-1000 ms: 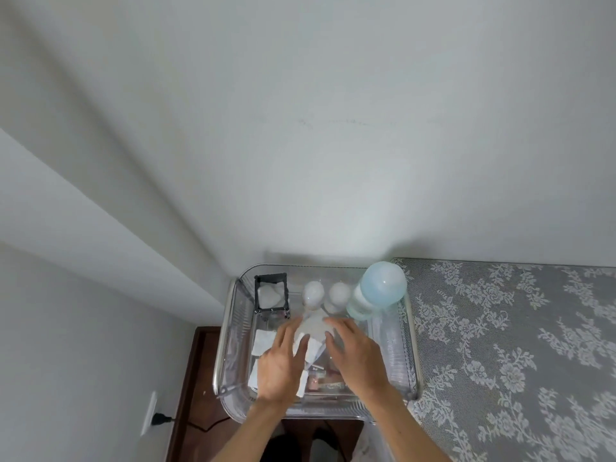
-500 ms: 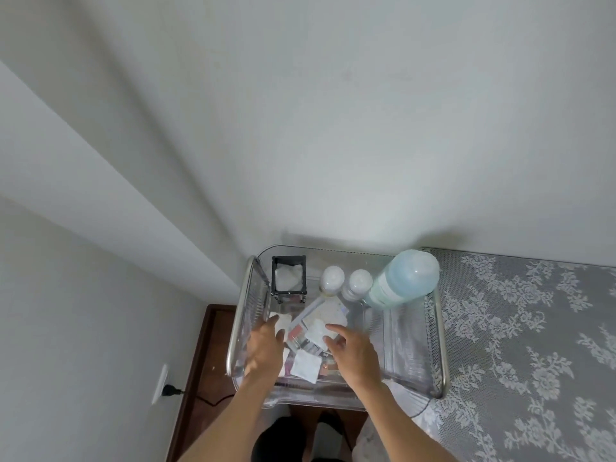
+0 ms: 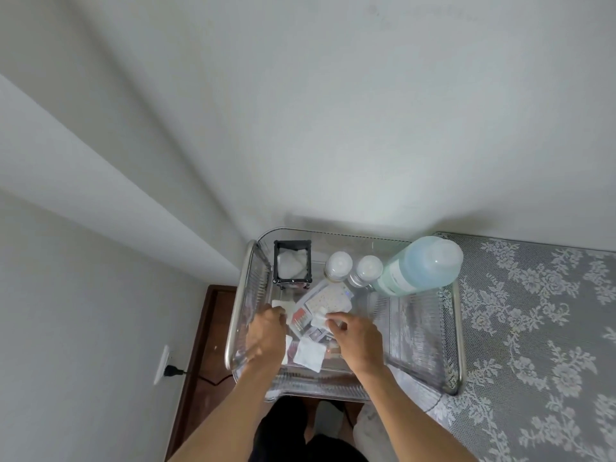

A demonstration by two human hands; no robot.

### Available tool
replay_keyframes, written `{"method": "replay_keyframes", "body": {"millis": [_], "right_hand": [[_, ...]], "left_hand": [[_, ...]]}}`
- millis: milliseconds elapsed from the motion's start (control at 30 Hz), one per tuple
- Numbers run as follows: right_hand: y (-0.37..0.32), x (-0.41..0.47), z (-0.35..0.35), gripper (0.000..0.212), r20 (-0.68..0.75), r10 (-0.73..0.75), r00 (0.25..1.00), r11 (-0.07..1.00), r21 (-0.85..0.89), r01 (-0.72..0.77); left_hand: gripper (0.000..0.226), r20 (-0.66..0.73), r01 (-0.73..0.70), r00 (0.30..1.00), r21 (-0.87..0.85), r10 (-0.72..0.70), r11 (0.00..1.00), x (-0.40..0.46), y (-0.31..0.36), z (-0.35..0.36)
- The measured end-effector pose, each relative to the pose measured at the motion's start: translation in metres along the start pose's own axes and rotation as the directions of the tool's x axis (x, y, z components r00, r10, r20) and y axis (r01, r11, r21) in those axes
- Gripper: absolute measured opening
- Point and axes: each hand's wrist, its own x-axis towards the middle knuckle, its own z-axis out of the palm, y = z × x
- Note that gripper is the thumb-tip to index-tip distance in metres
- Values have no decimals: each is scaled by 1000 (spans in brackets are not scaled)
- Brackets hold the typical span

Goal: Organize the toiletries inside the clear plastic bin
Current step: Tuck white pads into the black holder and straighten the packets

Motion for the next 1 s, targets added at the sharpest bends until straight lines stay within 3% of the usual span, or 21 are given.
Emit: {"method": "replay_keyframes", "body": {"millis": [367, 567, 700, 833, 1000], "right_hand": [[-2, -6, -27, 17, -28, -34, 999, 996, 77, 36], [-7, -19, -55, 17, -20, -79, 997, 995, 53, 80], [-10, -27, -66, 17, -26, -106, 994, 991, 78, 108], [-11, -33, -71, 16, -52, -123, 991, 987, 98, 128], [-11, -40, -74, 17, -59, -130, 990, 984, 116, 137]], "left_hand": [[18, -4, -53, 999, 86, 54, 995, -25, 28, -33], [23, -143, -239, 959, 61, 246, 969, -57, 60, -70], [29, -269, -287, 917, 68, 295, 955, -62, 86, -95], [30, -288, -277, 906, 154, 312, 948, -41, 108, -118], [27, -241, -160, 937, 344, 251, 925, -23, 109, -114]]}}
